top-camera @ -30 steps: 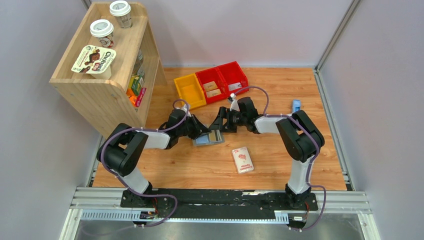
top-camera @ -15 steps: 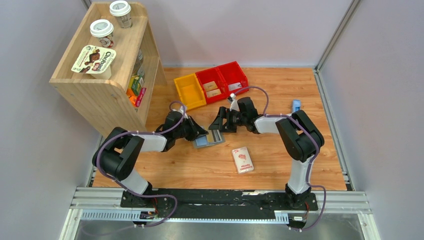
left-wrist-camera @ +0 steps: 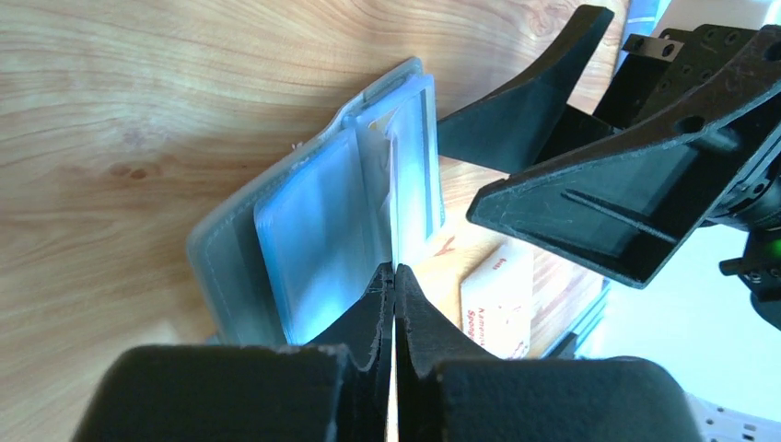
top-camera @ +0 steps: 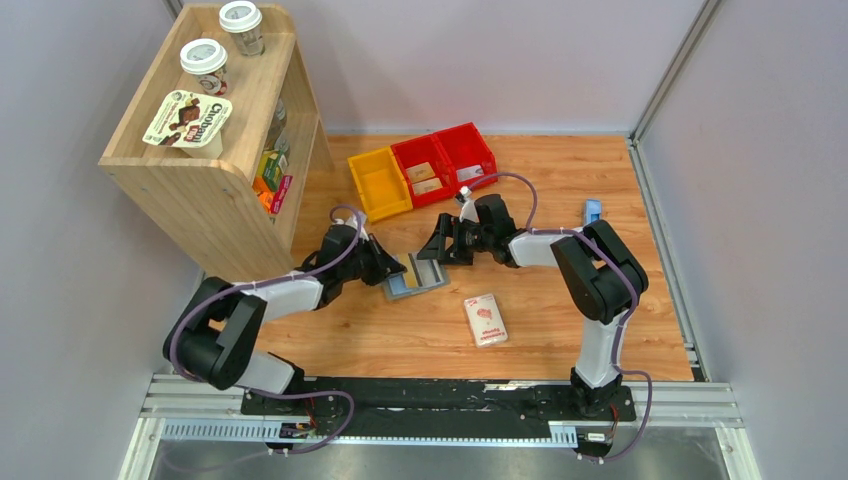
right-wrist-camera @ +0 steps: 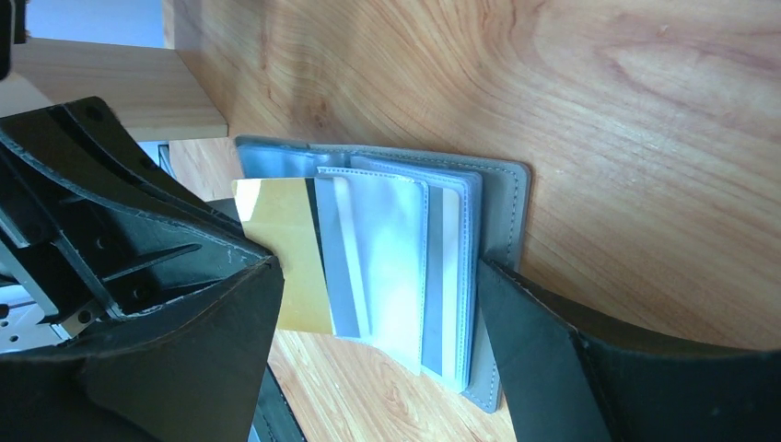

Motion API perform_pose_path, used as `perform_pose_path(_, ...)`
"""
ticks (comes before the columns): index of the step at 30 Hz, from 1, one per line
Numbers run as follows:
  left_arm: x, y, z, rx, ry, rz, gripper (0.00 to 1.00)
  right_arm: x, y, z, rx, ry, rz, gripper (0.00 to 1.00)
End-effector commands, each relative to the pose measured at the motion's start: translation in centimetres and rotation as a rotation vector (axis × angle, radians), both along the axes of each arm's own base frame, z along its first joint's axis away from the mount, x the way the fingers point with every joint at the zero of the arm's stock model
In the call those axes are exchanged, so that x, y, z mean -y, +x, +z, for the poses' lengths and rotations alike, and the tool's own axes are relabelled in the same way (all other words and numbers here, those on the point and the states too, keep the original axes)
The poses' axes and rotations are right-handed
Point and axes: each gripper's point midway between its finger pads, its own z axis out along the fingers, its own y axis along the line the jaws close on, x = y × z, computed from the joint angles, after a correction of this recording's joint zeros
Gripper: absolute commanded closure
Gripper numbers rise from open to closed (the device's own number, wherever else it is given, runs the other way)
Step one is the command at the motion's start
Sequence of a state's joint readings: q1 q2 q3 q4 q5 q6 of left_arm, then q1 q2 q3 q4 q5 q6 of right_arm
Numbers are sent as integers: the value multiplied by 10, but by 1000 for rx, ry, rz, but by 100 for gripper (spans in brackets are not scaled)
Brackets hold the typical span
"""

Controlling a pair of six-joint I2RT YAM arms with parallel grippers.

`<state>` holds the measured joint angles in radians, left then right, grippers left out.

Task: Take the credit cards out of the card holder
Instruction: Remove the credit card from the card holder, then place the credit card in the storage box.

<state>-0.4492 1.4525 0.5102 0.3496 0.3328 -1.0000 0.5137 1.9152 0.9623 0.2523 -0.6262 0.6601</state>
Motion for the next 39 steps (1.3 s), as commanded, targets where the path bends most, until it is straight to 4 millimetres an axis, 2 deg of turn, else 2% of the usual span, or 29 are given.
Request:
perform_pose_path(1, -20, 2, 7, 59, 135, 9, 100, 17, -14, -49, -101, -140, -33, 14)
perform_pose_path(2, -26, -3, 1, 37, 173, 9, 100, 16, -13, -48, -100, -138, -34, 14)
perform_pose_path(5, -42, -10, 1, 31, 250, 29, 100, 16, -12, -46, -98, -134, -38, 14)
perform_pose_path(7, -52, -15, 3, 29, 303, 30, 100, 16, -11, -44, -93, -135, -40, 14)
perform_pose_path(9, -60, -16, 14, 58, 348, 33, 100, 15, -8, -40, -85, -138, -42, 14)
perform_pose_path(10, -63, -12, 26, 102, 364, 34, 100, 16, -7, -40, -83, -146, -44, 14)
perform_pose_path(11, -68, -14, 29, 101, 394, 40, 100, 14, -6, -37, -77, -146, -42, 14)
perform_pose_path(12, -70, -9, 44, 153, 409, 38, 100, 15, -4, -35, -76, -151, -45, 14)
perform_pose_path(13, -78, -11, 45, 159, 458, 30, 100, 15, -3, -33, -72, -156, -44, 14)
perform_pose_path(14, -79, -6, 60, 195, 460, 37, 100, 15, -1, -30, -65, -162, -48, 13)
perform_pose_path(15, -82, -9, 62, 203, 495, 10, 100, 15, 1, -27, -55, -168, -49, 13)
perform_pose_path(16, -81, -4, 76, 238, 499, 3, 100, 17, 2, -25, -48, -179, -52, 13)
perform_pose_path(17, -83, -6, 78, 243, 527, -23, 100, 18, 5, -20, -34, -186, -56, 13)
perform_pose_path(19, -87, 0, 93, 282, 574, -33, 100, 21, 7, -9, -7, -208, -61, 12)
perform_pose_path(21, -86, 9, 119, 346, 595, -55, 100, 26, 14, 8, 40, -232, -77, 11)
perform_pose_path(22, -85, 11, 122, 345, 608, -71, 100, 28, 17, 18, 68, -244, -85, 10)
perform_pose_path(23, -84, 17, 138, 393, 623, -85, 100, 32, 19, 28, 96, -260, -94, 10)
perform_pose_path(24, -84, 20, 140, 391, 641, -96, 100, 36, 21, 35, 121, -280, -105, 9)
perform_pose_path(25, -82, 27, 157, 437, 656, -105, 100, 41, 23, 45, 154, -294, -115, 8)
perform_pose_path(26, -82, 30, 154, 425, 681, -125, 100, 46, 25, 53, 180, -314, -127, 8)
perform_pose_path(27, -79, 36, 172, 474, 695, -137, 100, 51, 26, 63, 211, -330, -142, 8)
perform_pose_path(28, -79, 42, 167, 458, 736, -151, 100, 57, 26, 74, 239, -344, -156, 7)
perform_pose_path(29, -75, 48, 181, 504, 764, -173, 100, 64, 25, 80, 263, -365, -172, 7)
perform_pose_path(30, -75, 54, 175, 485, 813, -188, 100, 70, 24, 90, 292, -376, -188, 6)
perform_pose_path(33, -62, 75, 189, 551, 921, -248, 100, 92, 22, 112, 373, -428, -246, 3)
perform_pose_path(34, -61, 81, 193, 566, 953, -250, 100, 102, 21, 118, 400, -460, -277, 0)
perform_pose_path(37, -45, 104, 203, 632, 1053, -295, 100, 134, 18, 134, 472, -542, -376, 0)
perform_pose_path(38, -46, 111, 206, 657, 1105, -299, 100, 143, 14, 140, 490, -558, -405, 0)
perform_pose_path(39, -35, 119, 209, 680, 1126, -311, 100, 152, 12, 144, 505, -579, -435, 0)
